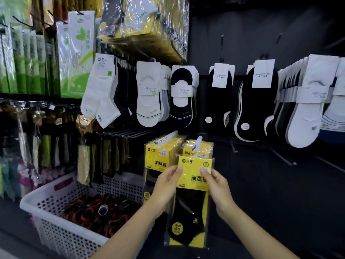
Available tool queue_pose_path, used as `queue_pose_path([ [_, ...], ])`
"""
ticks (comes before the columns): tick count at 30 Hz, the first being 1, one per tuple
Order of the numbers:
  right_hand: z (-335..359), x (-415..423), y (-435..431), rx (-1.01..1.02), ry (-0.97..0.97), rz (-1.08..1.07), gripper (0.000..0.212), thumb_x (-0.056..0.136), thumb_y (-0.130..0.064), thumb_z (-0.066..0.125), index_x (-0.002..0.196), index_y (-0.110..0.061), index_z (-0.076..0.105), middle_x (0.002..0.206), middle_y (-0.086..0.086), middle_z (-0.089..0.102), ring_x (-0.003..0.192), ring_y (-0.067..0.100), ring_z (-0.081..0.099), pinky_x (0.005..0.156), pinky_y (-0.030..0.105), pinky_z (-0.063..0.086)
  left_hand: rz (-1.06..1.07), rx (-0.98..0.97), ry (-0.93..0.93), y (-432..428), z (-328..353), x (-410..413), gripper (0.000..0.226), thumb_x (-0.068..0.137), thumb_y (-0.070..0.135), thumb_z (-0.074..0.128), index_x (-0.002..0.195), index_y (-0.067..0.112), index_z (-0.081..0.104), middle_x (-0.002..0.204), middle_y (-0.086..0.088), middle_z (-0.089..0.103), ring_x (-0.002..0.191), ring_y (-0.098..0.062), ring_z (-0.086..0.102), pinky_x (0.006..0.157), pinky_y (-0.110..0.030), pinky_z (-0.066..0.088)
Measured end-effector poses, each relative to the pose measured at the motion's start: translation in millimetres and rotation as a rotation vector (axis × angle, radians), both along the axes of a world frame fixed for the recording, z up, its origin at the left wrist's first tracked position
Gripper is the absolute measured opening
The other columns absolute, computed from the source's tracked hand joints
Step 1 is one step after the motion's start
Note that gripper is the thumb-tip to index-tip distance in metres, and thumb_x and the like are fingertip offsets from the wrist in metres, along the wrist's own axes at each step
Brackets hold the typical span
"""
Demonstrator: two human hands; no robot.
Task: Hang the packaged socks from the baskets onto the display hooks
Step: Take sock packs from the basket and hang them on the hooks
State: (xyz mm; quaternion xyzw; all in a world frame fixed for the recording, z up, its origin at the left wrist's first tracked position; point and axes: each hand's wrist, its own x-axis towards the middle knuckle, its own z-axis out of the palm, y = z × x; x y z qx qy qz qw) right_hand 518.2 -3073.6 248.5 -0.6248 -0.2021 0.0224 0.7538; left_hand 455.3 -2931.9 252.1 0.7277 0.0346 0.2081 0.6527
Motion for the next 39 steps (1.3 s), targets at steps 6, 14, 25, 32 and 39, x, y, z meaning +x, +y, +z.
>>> queue_pose_path([
  [6,4,14,-6,0.002,-0.024,-0.139,0.017,0.094,-0.023,0.057,0.101,-0.013,0.069,0.092,0.002,0.075,0.084,0.014,0.072,0.066,0.019,0.055,-0.035,-0.072,0.004,1,-4,1,0.039,0.096,0.037,0.045,0.134,0.024,0.046,0.107,0.014,0.064,0.102,-0.003,0.061,0.086,-0.020,0.048],
  [14,9,33,20,-0.118,-0.019,-0.212,0.034,0.093,-0.029,0.058,0.096,0.004,0.065,0.102,0.028,0.066,0.099,0.044,0.062,0.089,0.055,0.050,0.041,-0.062,0.029,8,-1,11,0.043,0.098,0.034,0.044,0.138,0.019,0.046,0.134,0.000,0.055,0.121,-0.015,0.053,0.105,-0.033,0.041],
  [25,1,68,25,-0.115,0.042,-0.213,0.021,0.092,-0.030,0.061,0.089,-0.012,0.072,0.096,0.017,0.073,0.094,0.031,0.069,0.090,0.050,0.053,0.011,0.032,0.092,2,-3,59,0.057,0.099,0.041,0.039,0.149,0.018,0.024,0.154,0.004,0.027,0.141,-0.014,0.027,0.108,-0.023,0.022],
  [32,-8,107,27,-0.094,0.032,-0.190,0.017,0.090,-0.032,0.064,0.087,-0.018,0.073,0.091,0.004,0.076,0.086,0.015,0.072,0.076,0.027,0.057,0.027,0.003,0.082,1,-13,104,0.060,0.096,0.047,0.039,0.150,0.024,0.022,0.152,0.006,0.031,0.139,-0.011,0.028,0.096,-0.018,0.020],
  [39,-9,140,34,-0.113,-0.002,-0.234,0.018,0.089,-0.034,0.063,0.079,-0.021,0.072,0.086,0.002,0.075,0.081,0.010,0.070,0.070,0.019,0.054,0.044,0.076,0.079,10,-20,147,0.060,0.095,0.053,0.035,0.149,0.030,0.021,0.155,0.008,0.024,0.142,-0.013,0.021,0.108,-0.027,0.019],
])
